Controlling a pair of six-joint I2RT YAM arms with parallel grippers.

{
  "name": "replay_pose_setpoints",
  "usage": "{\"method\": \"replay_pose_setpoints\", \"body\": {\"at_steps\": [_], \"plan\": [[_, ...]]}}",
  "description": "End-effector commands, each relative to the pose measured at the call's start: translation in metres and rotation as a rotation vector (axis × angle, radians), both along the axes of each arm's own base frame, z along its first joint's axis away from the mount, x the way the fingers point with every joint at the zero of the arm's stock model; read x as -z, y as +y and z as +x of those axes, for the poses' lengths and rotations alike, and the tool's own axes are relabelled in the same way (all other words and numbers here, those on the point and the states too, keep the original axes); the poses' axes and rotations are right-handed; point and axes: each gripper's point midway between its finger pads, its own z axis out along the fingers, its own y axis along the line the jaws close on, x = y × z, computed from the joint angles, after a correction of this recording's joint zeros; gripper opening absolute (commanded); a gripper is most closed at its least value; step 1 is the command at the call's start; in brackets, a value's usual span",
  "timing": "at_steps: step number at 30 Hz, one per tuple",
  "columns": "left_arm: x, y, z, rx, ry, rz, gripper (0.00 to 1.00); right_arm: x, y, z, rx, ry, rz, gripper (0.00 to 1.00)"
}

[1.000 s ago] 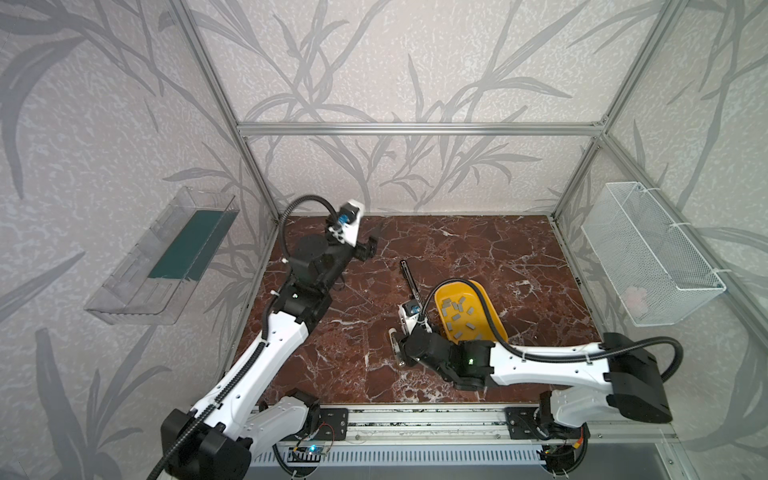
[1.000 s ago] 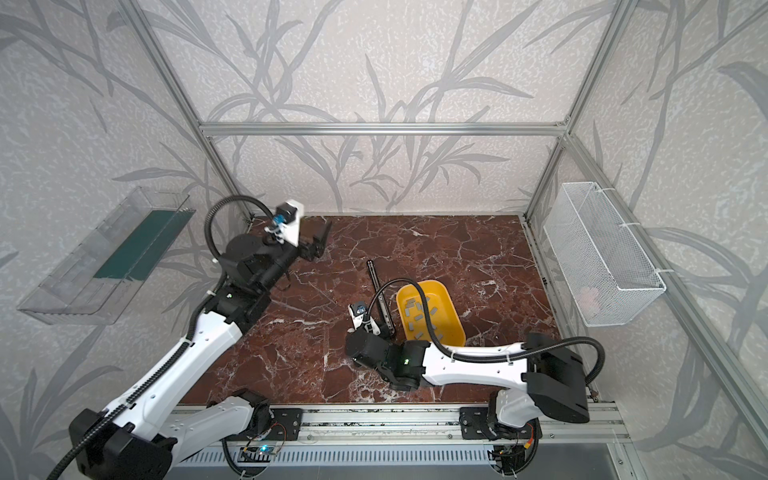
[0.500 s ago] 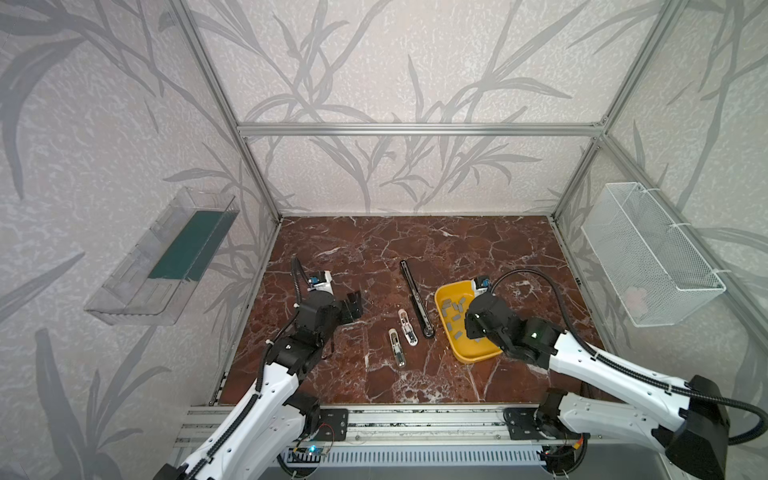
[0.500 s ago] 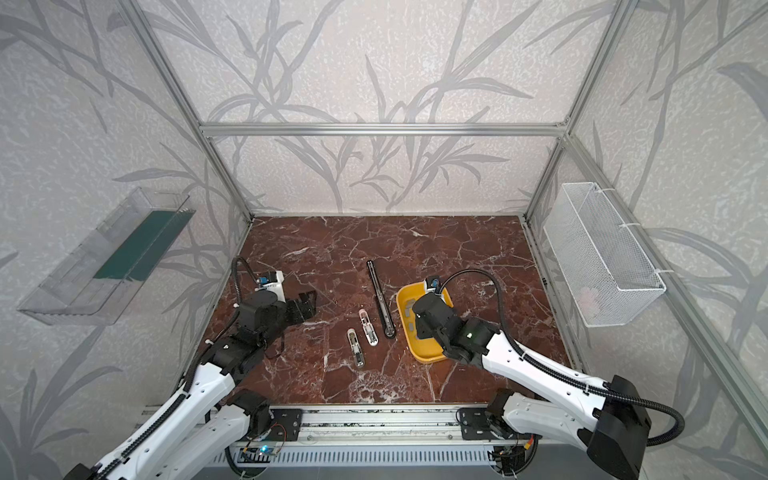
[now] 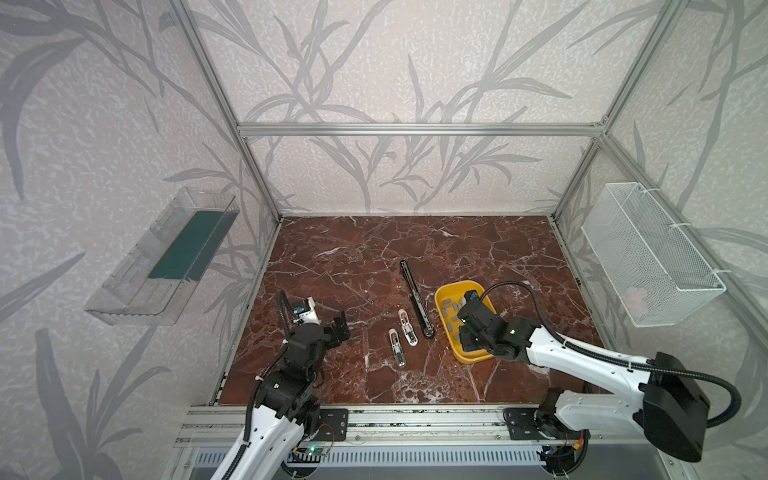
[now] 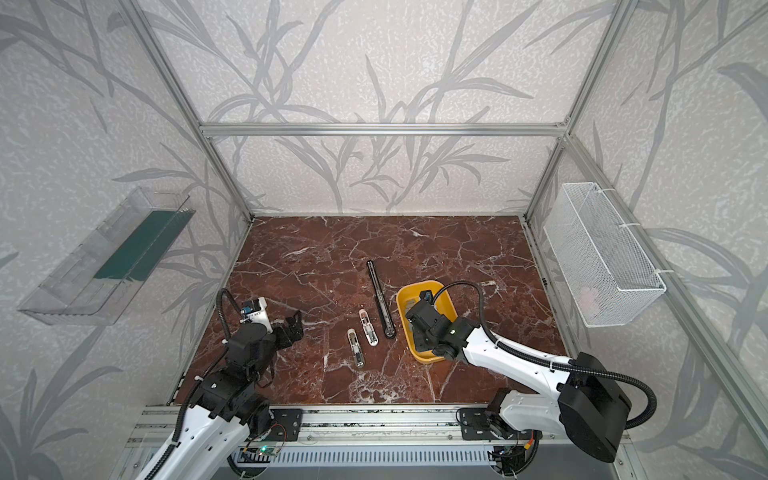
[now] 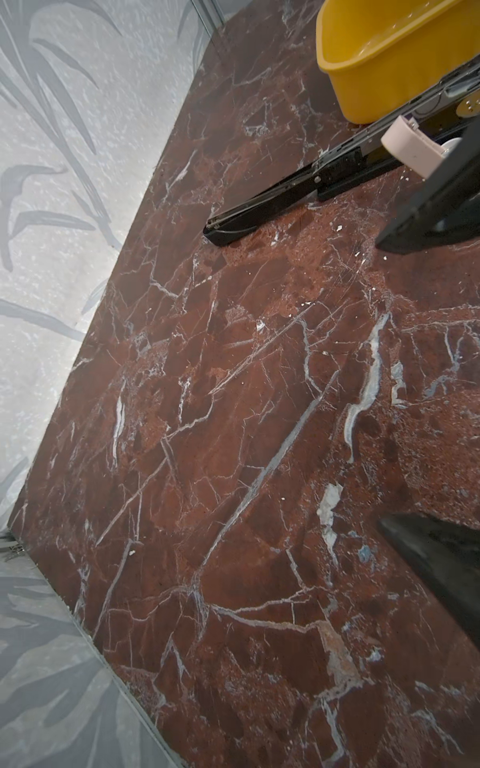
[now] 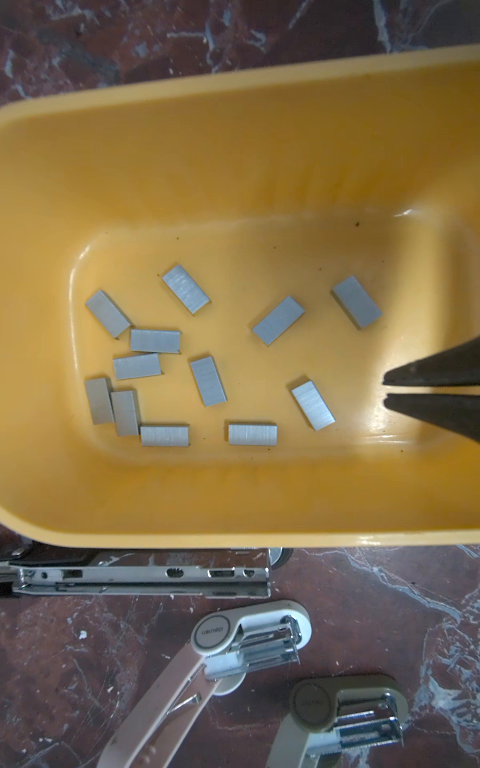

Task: Load the staples into the stapler
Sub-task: 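Move the right gripper over the yellow staple tray while the left arm retracts, then lower the right gripper into the yellow tray toward the staple strips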

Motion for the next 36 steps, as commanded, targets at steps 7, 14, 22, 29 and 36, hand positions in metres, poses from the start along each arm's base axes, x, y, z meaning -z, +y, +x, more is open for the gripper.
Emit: {"method": "replay_pose_setpoints", "body": {"at_steps": [7,14,22,29,36], "plan": [[-0.001,-0.001,0.001,0.003,-0.023,-0.008,0.97,0.02,-0.01,-0.024,0.018,0.11,0.001,0.05],[0.0,0.0,0.002,0.0,-0.019,-0.007,0.97,0.022,-0.012,-0.038,0.015,0.126,0.028,0.04],[0.0,0.0,0.002,0.0,-0.021,-0.007,0.96,0.032,0.003,-0.054,-0.028,0.162,0.069,0.0],[-0.001,-0.001,0.001,0.003,-0.024,-0.009,0.96,0.03,0.005,-0.056,-0.035,0.14,0.068,0.0],[0.0,-0.001,0.001,0.003,-0.022,-0.009,0.96,0.023,0.013,-0.055,-0.065,0.094,0.103,0.0]]}}
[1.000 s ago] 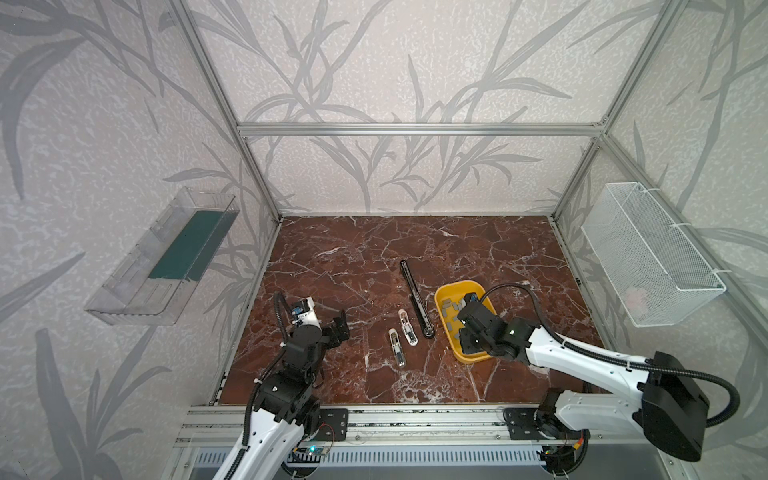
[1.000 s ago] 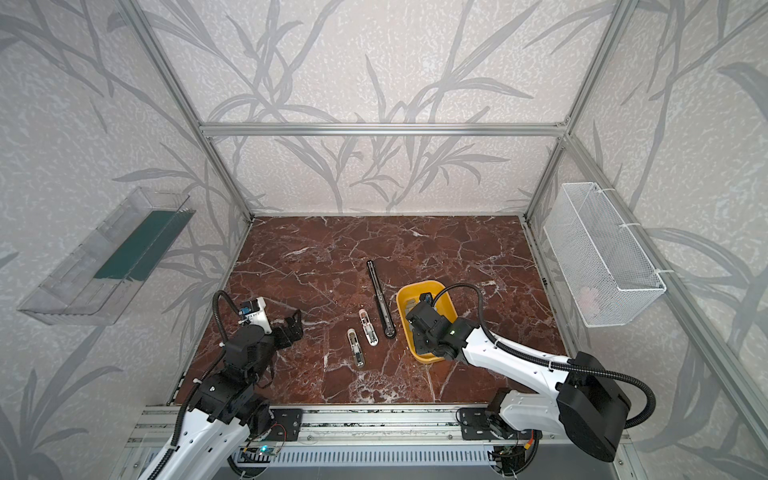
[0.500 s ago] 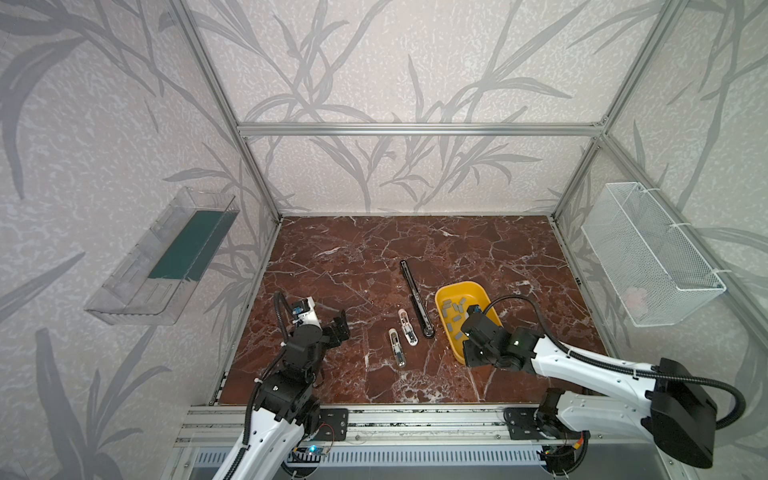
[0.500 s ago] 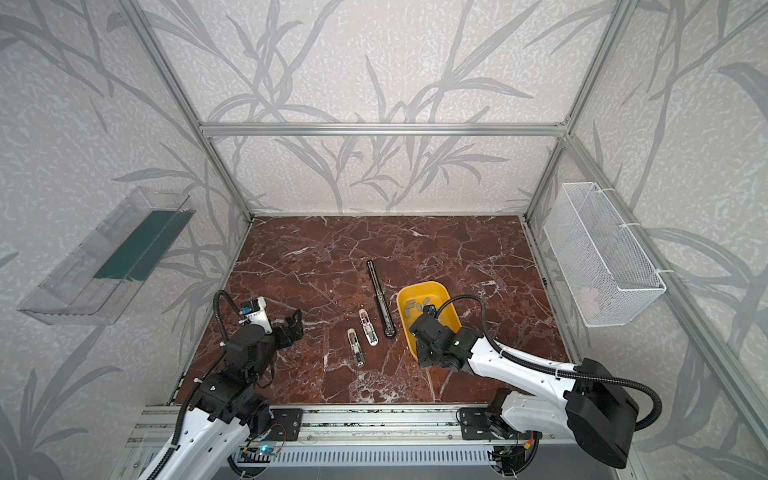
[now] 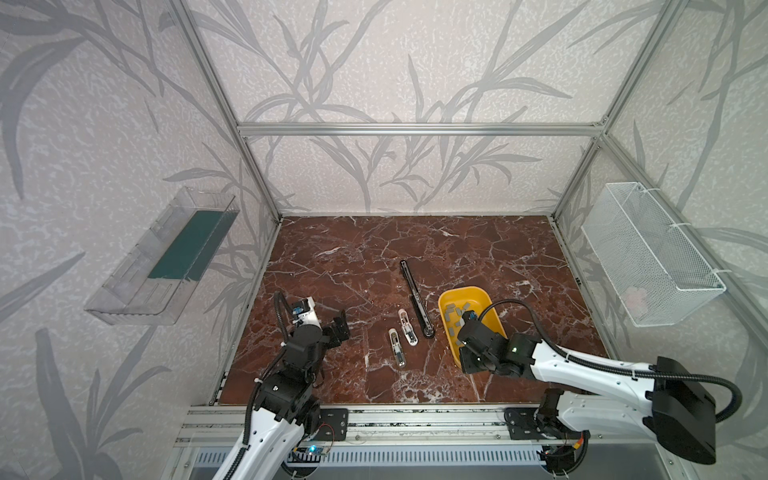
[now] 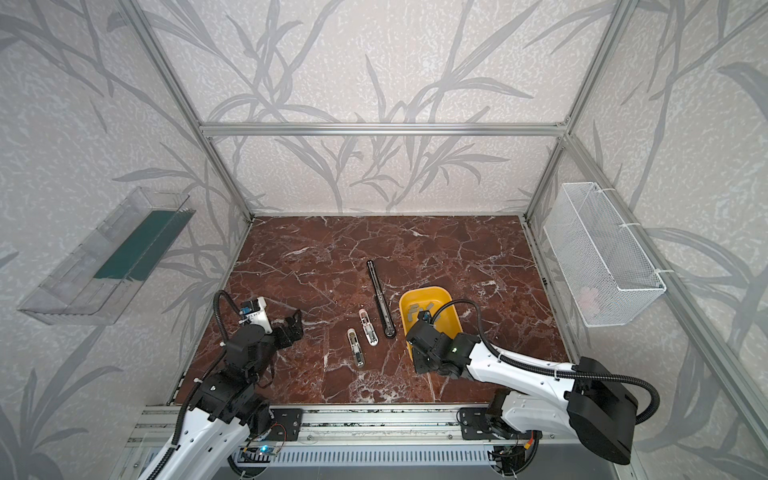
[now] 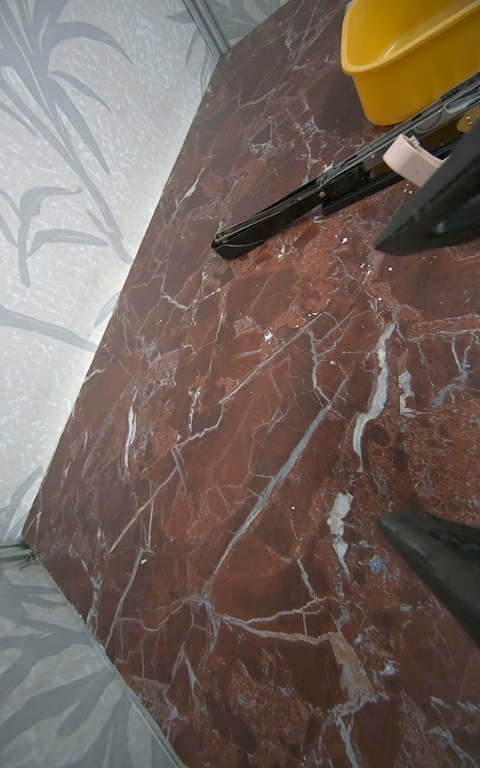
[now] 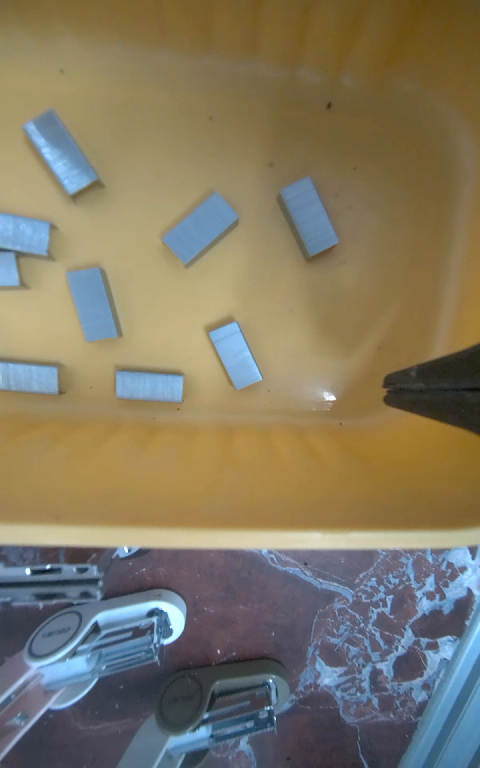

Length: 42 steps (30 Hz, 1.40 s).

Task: Load the staples into the stapler
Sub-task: 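Lower the right gripper into the yellow tray toward the staple strips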

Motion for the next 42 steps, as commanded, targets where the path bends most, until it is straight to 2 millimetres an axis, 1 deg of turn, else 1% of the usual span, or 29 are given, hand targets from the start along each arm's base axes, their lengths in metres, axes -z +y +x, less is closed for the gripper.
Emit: {"method": "replay_pose_setpoints", "body": {"at_steps": [1,6,9,11,13,17,18,19,22,23,27,31,36,42], "plan": [[0.003,0.001,0.0,-0.005,-0.002,-0.004,0.96,-0.007,-0.001,0.005,0.011,-0.055,0.021,0.0],[0.003,0.0,0.0,-0.004,-0.002,-0.005,0.96,-0.021,-0.022,0.018,0.071,-0.155,-0.049,0.0],[0.003,0.0,0.0,-0.002,-0.003,-0.007,0.96,-0.029,-0.03,0.024,0.08,-0.201,-0.092,0.0],[0.002,0.0,0.0,-0.002,-0.005,-0.008,0.96,-0.037,-0.03,0.029,0.084,-0.233,-0.088,0.0],[0.002,0.0,0.0,0.001,-0.006,-0.009,0.96,-0.044,-0.025,0.035,0.087,-0.273,-0.038,0.0],[0.001,-0.001,-0.001,0.005,-0.01,-0.012,0.96,-0.05,-0.023,0.047,0.129,-0.262,0.047,0.0],[0.002,-0.001,-0.002,0.006,-0.01,-0.013,0.95,-0.049,-0.025,0.051,0.148,-0.253,0.046,0.09],[0.001,-0.001,-0.002,0.006,-0.015,-0.015,0.95,-0.048,-0.027,0.055,0.166,-0.243,0.04,0.23],[0.0,-0.001,-0.004,0.009,-0.023,-0.019,0.95,-0.046,-0.025,0.068,0.198,-0.235,0.04,0.55],[-0.001,-0.001,-0.004,0.009,-0.026,-0.021,0.95,-0.046,-0.024,0.071,0.203,-0.236,0.042,0.61],[-0.003,0.0,-0.006,0.01,-0.039,-0.028,0.95,-0.044,-0.026,0.089,0.252,-0.248,0.014,0.62],[-0.004,-0.001,-0.008,0.02,-0.048,-0.035,0.94,-0.035,-0.031,0.104,0.324,-0.233,-0.02,0.6],[-0.004,-0.003,-0.008,0.028,-0.05,-0.036,0.94,-0.017,-0.04,0.115,0.391,-0.206,-0.067,0.54],[-0.004,-0.003,-0.008,0.031,-0.05,-0.036,0.94,-0.004,-0.043,0.125,0.416,-0.179,-0.066,0.47]]}}
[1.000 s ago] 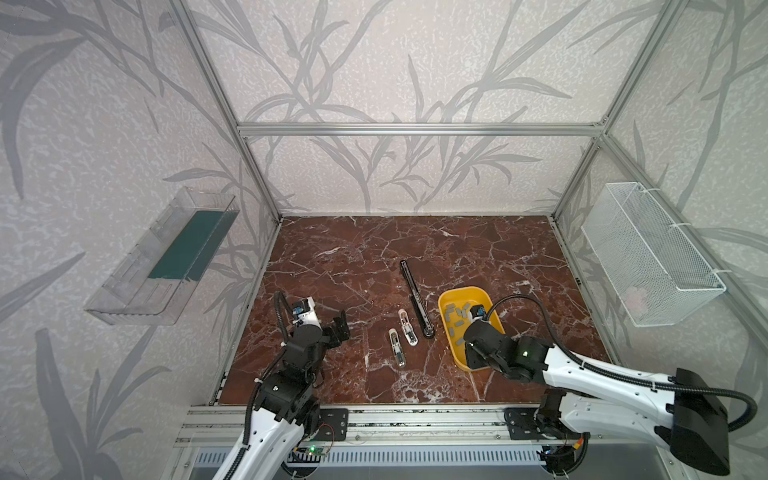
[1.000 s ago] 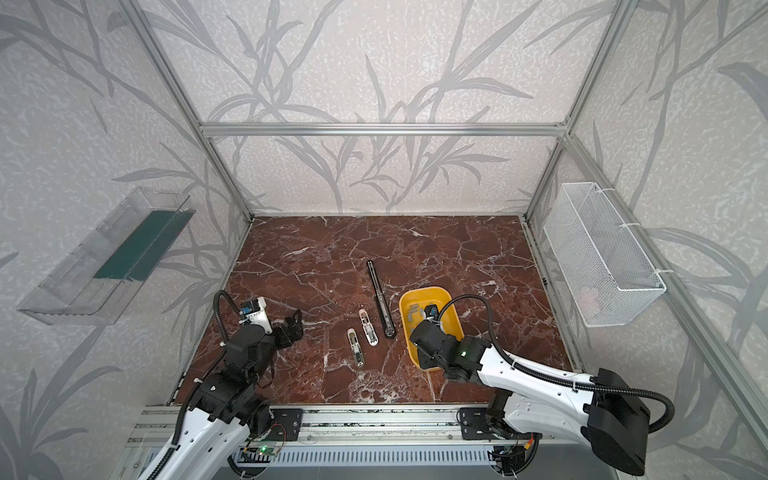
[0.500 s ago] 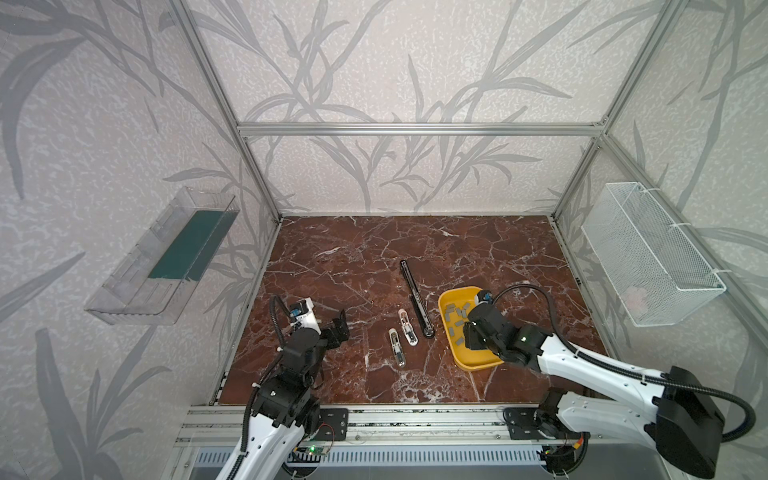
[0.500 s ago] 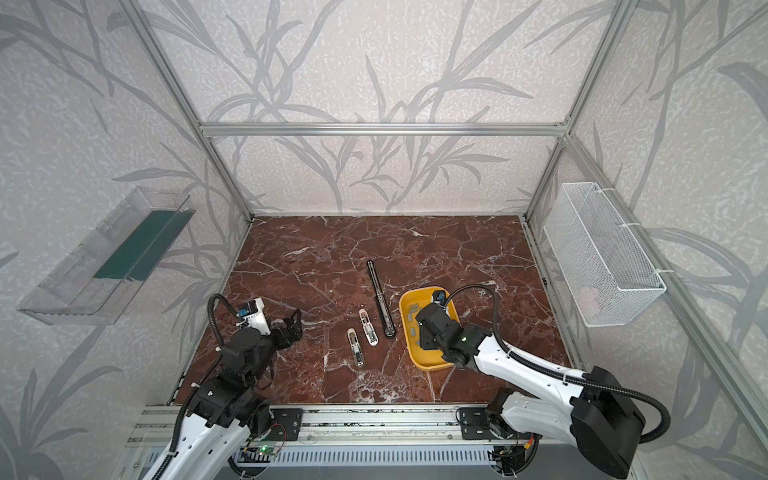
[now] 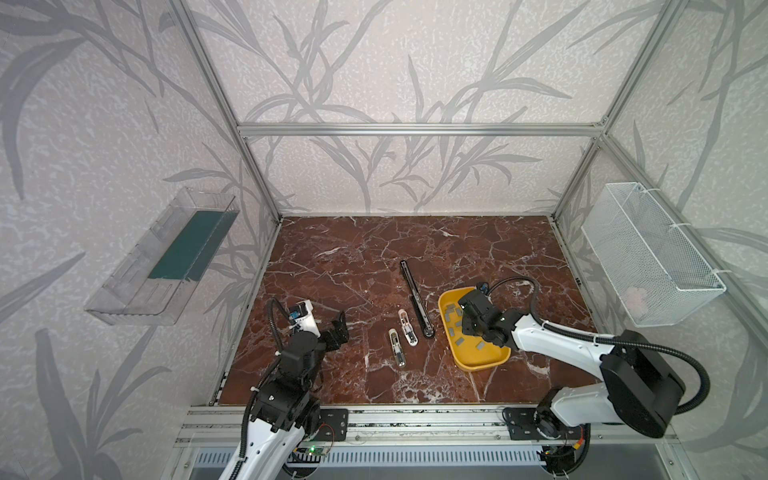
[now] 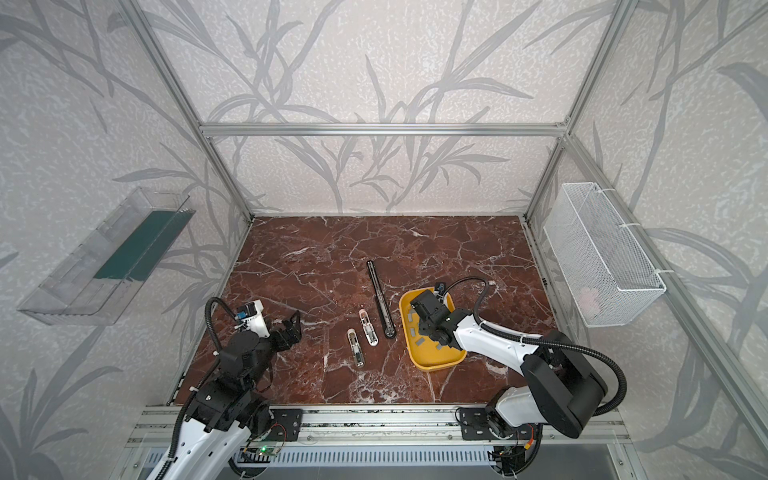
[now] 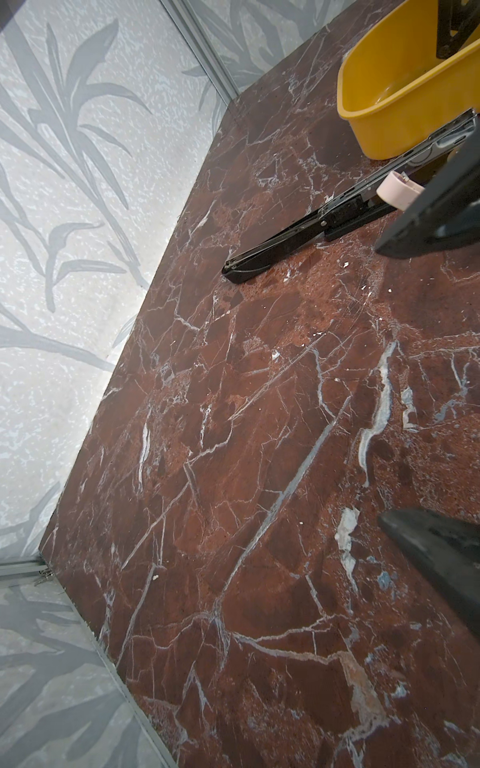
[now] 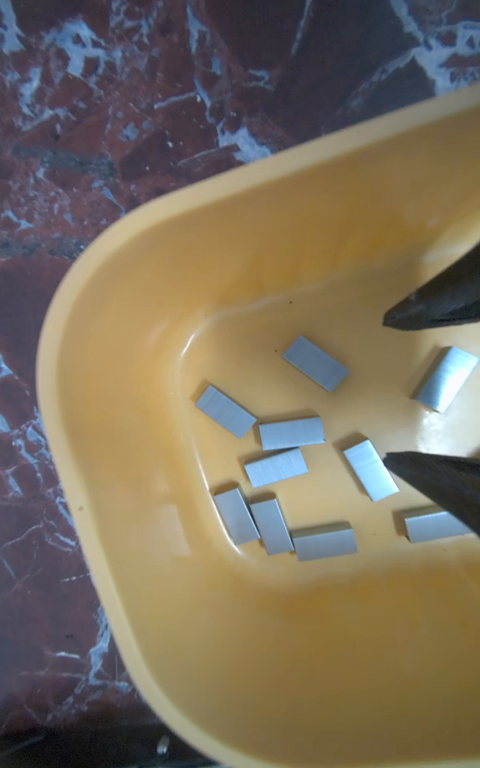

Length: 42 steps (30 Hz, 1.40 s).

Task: Load the staples into the stapler
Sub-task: 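Lower the right gripper into the yellow tray toward the staple strips, then close the right gripper on one silver staple strip in the tray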

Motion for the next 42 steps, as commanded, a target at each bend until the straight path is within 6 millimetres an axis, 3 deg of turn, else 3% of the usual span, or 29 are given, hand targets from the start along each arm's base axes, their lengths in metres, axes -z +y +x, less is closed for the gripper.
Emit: {"method": "replay_pose_setpoints", "body": {"at_steps": [1,24,42], "plan": [[0.005,0.001,-0.001,-0.002,0.011,0.002,0.94,-0.006,0.002,0.014,0.031,-0.03,0.022,0.47],[0.006,0.0,-0.001,-0.001,0.012,0.002,0.94,0.016,-0.011,0.024,0.09,-0.009,-0.006,0.43],[0.005,0.001,-0.001,-0.002,0.01,0.003,0.94,0.036,-0.003,0.025,0.048,0.074,-0.048,0.28]]}}
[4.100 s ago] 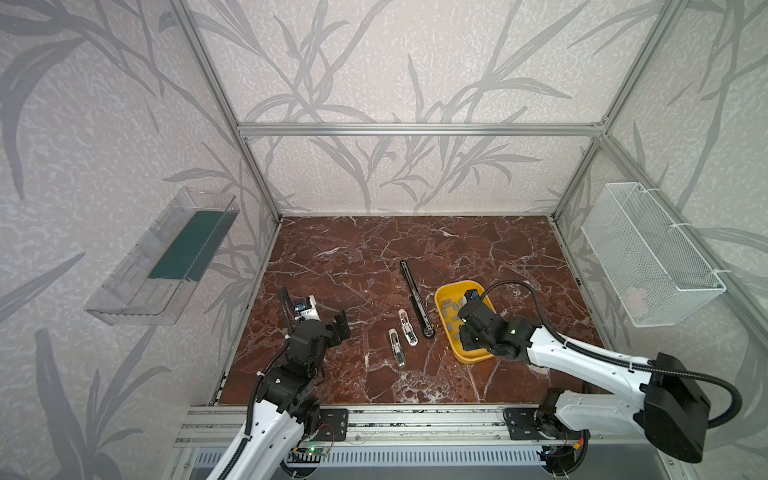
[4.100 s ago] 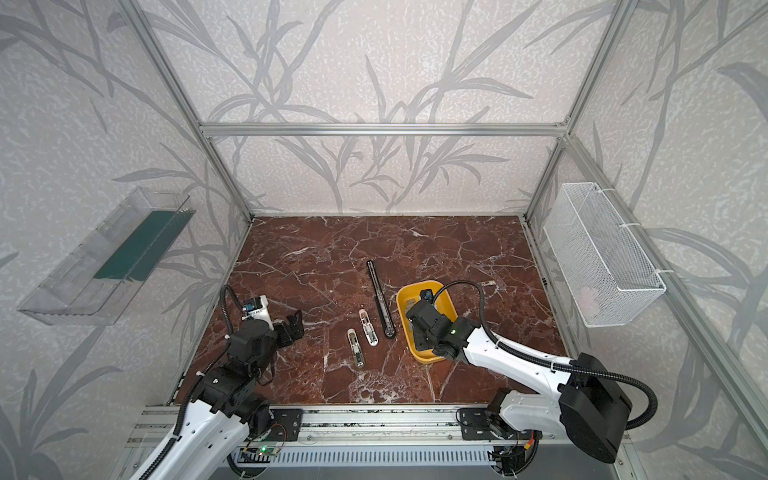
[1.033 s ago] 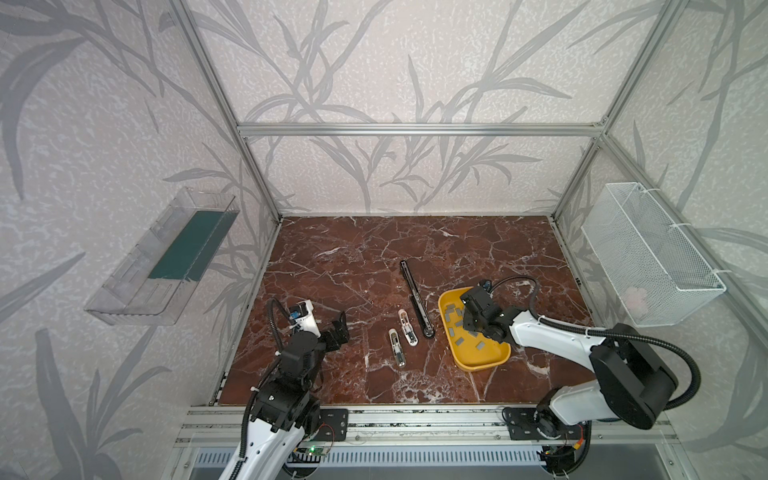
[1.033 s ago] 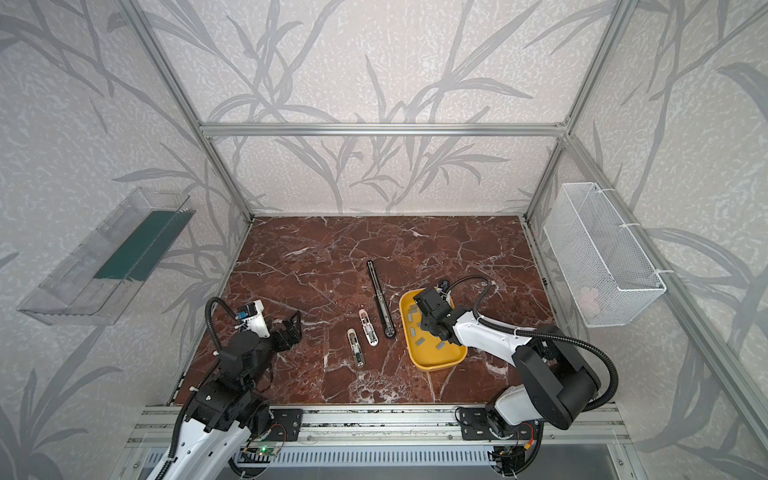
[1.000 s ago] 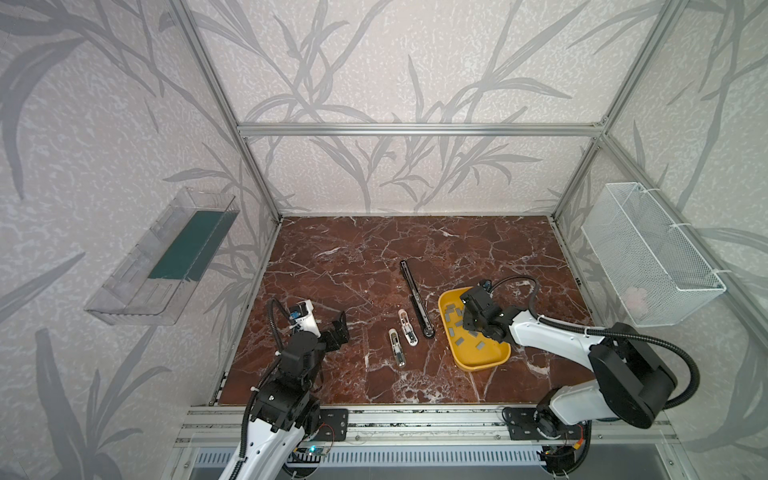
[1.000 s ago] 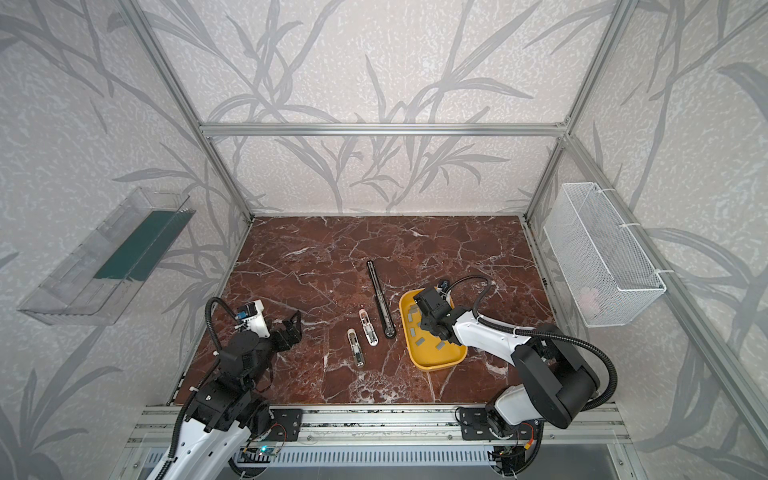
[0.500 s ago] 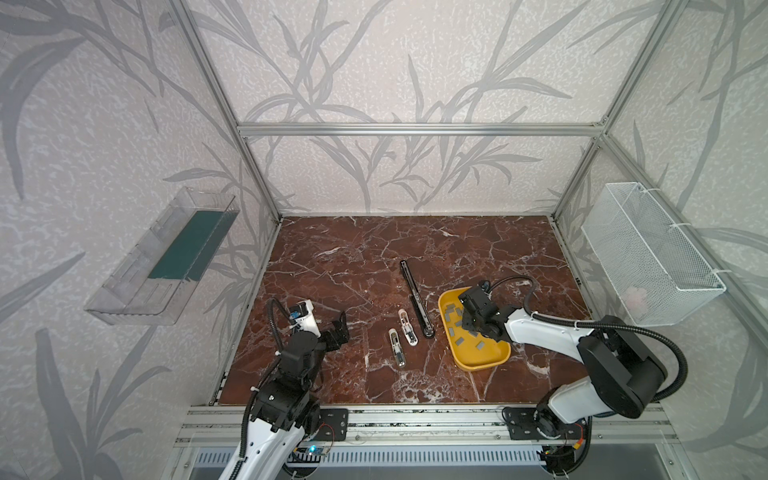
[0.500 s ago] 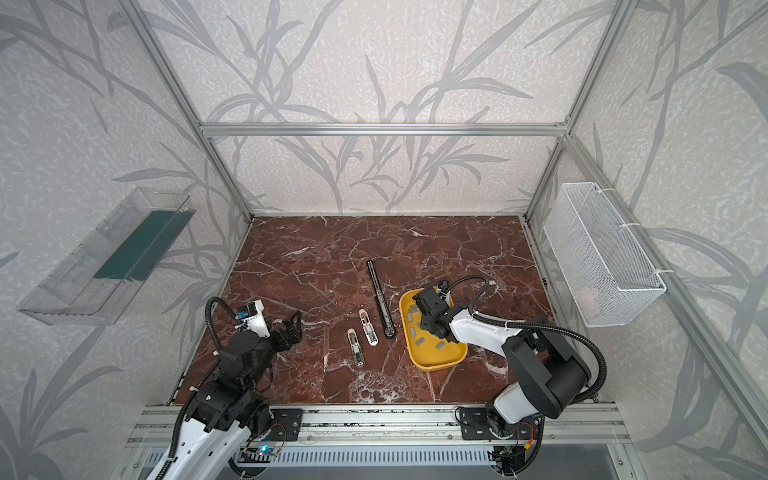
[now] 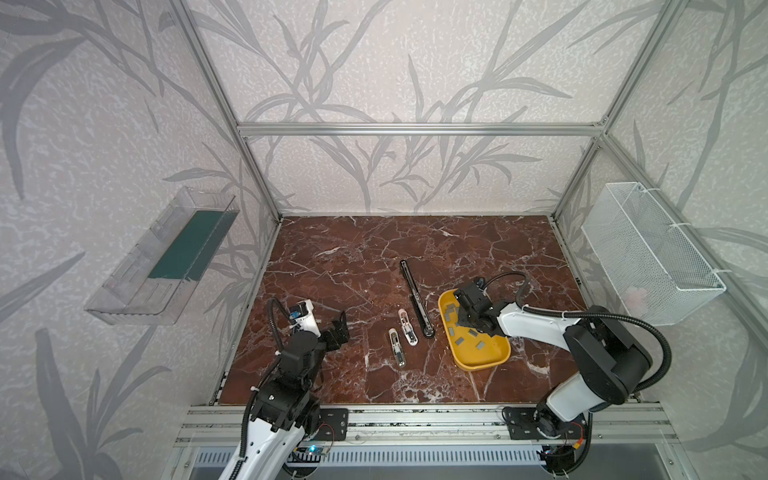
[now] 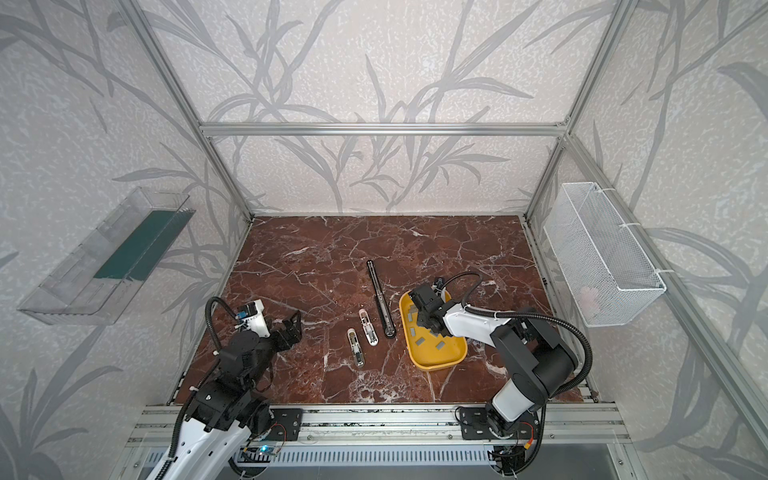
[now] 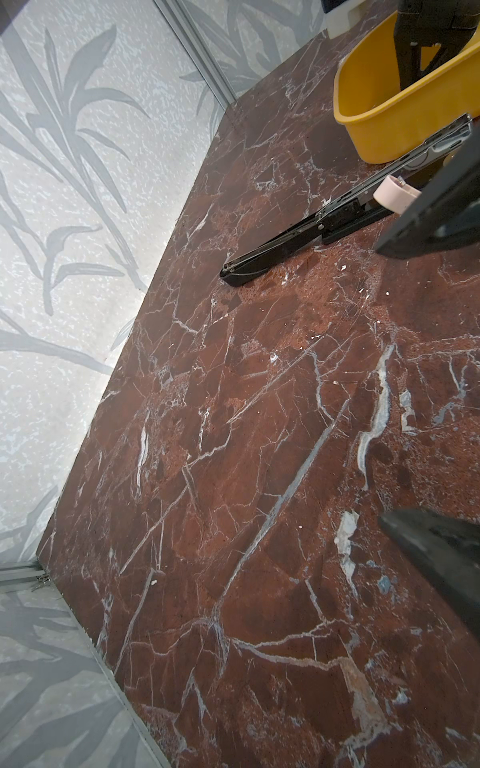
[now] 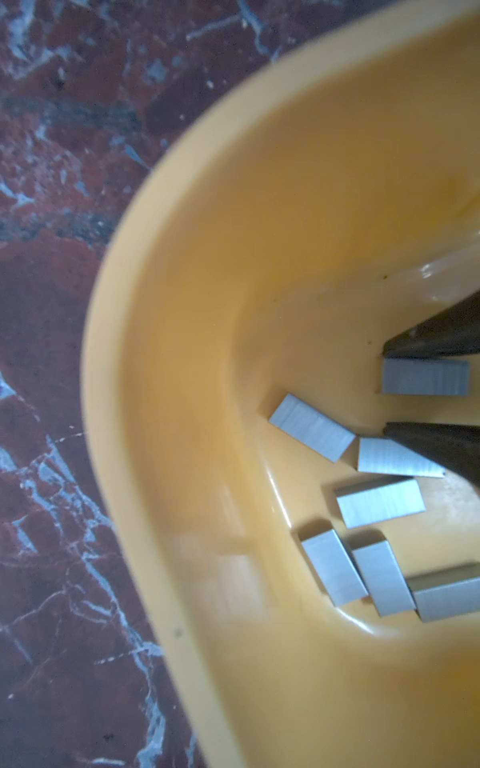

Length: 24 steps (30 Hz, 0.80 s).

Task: Load the staples into the stapler
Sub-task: 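Close the right gripper on one silver staple strip in the tray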

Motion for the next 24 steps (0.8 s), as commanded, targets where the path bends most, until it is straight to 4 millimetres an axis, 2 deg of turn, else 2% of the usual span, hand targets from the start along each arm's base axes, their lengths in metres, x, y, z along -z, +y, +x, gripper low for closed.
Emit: {"method": "replay_pose_setpoints", "body": {"at_steps": [1,8,13,24], "plan": [[0.005,0.002,-0.001,-0.009,0.008,0.005,0.94,0.008,-0.005,-0.006,-0.006,0.052,-0.035,0.28],[0.005,0.002,-0.001,-0.008,0.009,0.004,0.94,0.01,-0.013,-0.009,0.0,0.055,-0.075,0.27],[0.006,0.002,-0.001,-0.008,0.01,0.004,0.94,0.014,-0.012,-0.01,-0.009,0.067,-0.079,0.15],[0.005,0.002,-0.001,-0.007,0.009,0.004,0.94,0.021,-0.011,-0.01,-0.021,0.091,-0.092,0.19]]}}
